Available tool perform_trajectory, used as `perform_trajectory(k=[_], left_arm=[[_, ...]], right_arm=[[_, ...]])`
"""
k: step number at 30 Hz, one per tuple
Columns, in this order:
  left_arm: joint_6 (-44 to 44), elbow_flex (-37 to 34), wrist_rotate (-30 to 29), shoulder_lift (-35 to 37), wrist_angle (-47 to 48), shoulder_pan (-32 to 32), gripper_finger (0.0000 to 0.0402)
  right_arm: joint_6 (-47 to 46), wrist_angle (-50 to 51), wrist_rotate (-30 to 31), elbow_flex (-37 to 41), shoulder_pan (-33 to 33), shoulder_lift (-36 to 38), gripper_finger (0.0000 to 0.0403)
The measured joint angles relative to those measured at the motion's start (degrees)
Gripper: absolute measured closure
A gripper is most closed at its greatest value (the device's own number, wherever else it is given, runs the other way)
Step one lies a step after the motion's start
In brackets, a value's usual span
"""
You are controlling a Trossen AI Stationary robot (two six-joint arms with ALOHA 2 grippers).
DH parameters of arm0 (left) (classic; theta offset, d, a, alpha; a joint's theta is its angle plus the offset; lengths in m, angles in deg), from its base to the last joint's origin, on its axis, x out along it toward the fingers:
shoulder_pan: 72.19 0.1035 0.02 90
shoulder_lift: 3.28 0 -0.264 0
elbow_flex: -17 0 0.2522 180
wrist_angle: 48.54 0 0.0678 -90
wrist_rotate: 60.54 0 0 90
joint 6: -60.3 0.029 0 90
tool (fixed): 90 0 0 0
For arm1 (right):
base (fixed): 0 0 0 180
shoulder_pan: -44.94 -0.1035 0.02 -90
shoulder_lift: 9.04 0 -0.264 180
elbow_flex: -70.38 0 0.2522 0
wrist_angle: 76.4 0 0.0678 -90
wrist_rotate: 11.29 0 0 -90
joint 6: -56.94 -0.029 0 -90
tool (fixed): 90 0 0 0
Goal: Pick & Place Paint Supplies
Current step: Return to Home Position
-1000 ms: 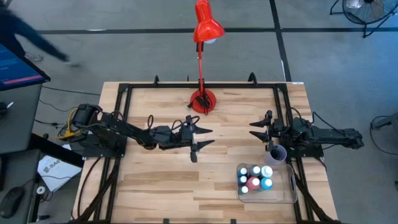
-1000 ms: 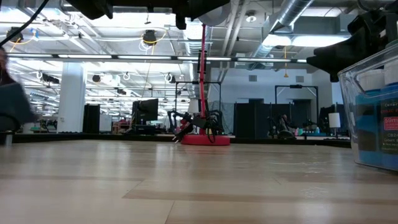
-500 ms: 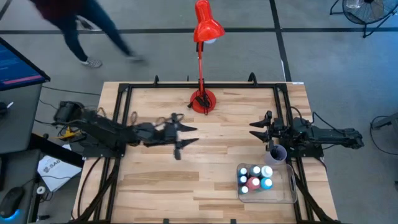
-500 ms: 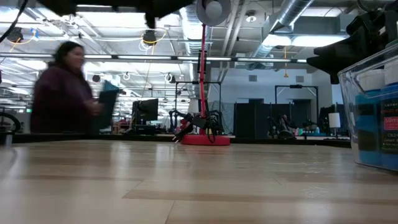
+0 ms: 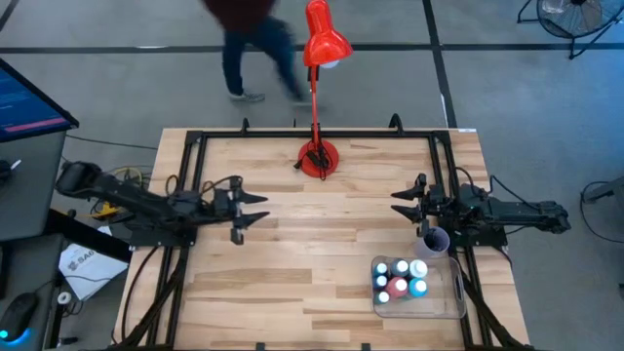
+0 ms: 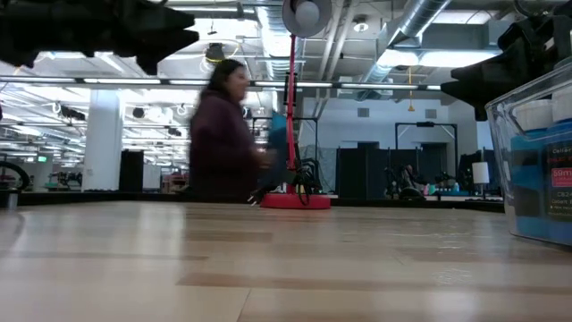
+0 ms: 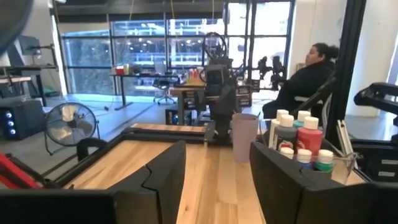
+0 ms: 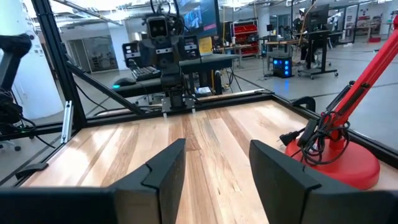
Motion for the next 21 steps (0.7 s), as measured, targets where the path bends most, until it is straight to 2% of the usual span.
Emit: perform_trajectory(k=[6,10,14,21], left_arm=[[0.3,-6.0,0.0,8.1,0.0,-0.3,0.0238],[2.8,-9.2,0.0,10.9,0.1,-0.1,0.0238],[5.5,-10.3,0.0,12.4,0.2,-0.1,0.0238],[5.3,-10.3,-1.0,12.4,1.8,-0.1,0.0238]], right_arm=[[0.0,0.0,0.0,0.0,0.0,0.0,0.0233],[0.0,0.0,0.0,0.0,0.0,0.0,0.0234],[0.0,0.0,0.0,0.0,0.0,0.0,0.0232],[0.0,0.0,0.0,0.0,0.0,0.0,0.0234]])
